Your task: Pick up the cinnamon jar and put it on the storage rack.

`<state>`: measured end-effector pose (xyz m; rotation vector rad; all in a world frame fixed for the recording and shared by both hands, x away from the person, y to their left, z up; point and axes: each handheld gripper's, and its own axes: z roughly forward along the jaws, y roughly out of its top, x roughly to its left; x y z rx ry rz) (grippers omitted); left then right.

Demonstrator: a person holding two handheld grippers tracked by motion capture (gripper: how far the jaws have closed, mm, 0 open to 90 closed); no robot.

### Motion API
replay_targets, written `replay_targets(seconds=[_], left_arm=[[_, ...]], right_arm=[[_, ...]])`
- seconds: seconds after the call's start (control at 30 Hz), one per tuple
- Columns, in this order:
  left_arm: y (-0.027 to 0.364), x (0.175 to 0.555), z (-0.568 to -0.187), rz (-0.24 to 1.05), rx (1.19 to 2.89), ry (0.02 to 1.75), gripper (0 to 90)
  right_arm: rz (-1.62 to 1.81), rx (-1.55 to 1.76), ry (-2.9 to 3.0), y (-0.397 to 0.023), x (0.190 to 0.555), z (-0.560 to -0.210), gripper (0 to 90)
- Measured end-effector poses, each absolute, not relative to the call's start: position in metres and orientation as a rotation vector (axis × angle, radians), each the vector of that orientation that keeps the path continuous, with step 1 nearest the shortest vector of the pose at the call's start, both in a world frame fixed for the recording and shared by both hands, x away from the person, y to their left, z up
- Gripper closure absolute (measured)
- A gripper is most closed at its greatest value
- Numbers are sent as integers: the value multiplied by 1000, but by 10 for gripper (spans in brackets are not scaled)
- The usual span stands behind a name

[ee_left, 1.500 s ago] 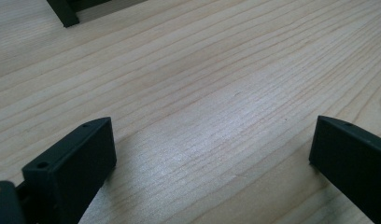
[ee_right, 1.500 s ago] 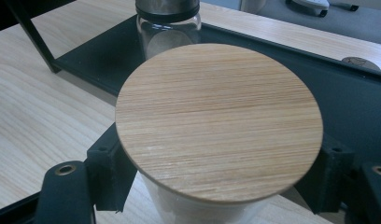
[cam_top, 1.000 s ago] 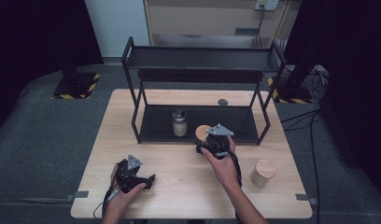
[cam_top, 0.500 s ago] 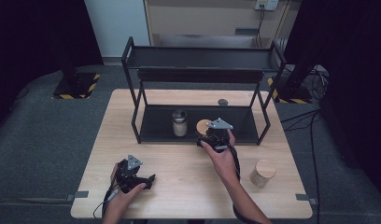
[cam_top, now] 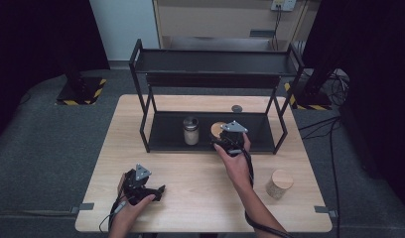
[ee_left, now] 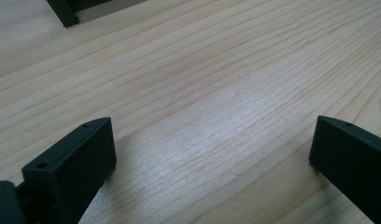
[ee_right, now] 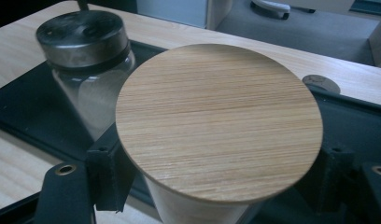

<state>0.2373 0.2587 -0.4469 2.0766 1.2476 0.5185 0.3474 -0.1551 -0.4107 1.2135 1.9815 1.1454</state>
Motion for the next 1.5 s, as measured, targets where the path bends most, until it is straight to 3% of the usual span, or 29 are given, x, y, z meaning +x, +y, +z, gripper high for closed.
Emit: replay_targets(seconds=[1.5], left_arm=[[259,238,-447,518,2077,1247,0]], right_arm=[[1094,1304,1914,-140,398,-412,254]])
